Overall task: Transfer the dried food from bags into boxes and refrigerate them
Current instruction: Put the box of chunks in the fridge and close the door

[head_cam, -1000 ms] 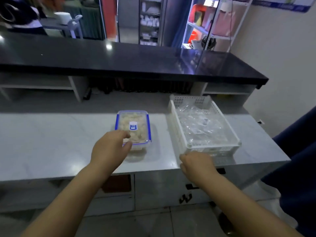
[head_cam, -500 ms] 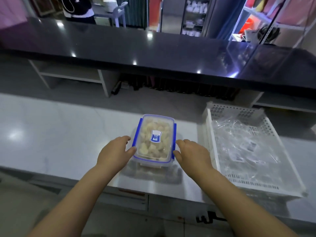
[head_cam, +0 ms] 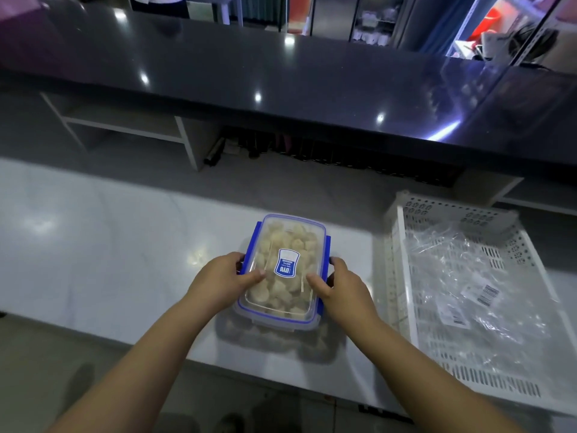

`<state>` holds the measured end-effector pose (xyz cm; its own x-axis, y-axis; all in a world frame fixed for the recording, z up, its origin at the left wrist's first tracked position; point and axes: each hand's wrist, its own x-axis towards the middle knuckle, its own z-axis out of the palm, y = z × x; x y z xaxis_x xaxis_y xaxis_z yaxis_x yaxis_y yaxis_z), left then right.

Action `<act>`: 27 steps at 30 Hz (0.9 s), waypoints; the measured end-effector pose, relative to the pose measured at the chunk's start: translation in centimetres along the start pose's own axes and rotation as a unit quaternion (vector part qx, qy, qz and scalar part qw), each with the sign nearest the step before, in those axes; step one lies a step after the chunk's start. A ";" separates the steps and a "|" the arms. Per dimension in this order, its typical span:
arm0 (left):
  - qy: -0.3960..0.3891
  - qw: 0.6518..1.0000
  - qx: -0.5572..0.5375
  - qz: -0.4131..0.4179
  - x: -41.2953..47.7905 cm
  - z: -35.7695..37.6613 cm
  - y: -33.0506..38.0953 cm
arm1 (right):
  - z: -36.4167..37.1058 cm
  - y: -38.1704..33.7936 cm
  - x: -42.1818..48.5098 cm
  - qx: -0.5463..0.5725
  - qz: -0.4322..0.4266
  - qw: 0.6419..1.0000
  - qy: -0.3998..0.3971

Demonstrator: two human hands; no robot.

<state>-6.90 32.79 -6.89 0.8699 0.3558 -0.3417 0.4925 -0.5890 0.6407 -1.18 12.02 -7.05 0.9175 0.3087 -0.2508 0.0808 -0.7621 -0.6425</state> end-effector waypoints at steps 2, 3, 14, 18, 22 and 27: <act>-0.018 1.000 -0.009 0.002 0.4 -0.1 -0.2 | 0.3 0.0 0.1 0.038 0.034 0.999 0.008; -0.027 0.999 -0.016 0.003 0.6 -0.2 -0.4 | 0.6 -0.1 0.1 0.056 0.051 0.997 0.011; -0.095 0.993 -0.028 0.066 1.5 -2.1 -0.7 | 2.4 -2.8 -2.2 0.157 0.135 0.974 0.089; -0.107 0.987 -0.047 0.114 1.4 -3.4 -0.2 | 2.8 -4.4 -4.5 0.200 0.132 0.959 0.151; -0.112 0.976 -0.045 0.181 0.6 -4.1 1.8 | 2.6 -4.8 -7.1 0.298 0.125 0.925 0.200; -0.133 0.958 -0.051 0.249 -1.1 -3.3 5.6 | 0.7 -4.5 -10.5 0.308 0.113 0.899 0.291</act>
<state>-5.21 31.47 -0.63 0.9792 -0.1554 -0.1308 0.0219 -0.5594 0.8286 -11.45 12.61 -2.01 0.9463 -0.3005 -0.1191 -0.1996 -0.2533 -0.9466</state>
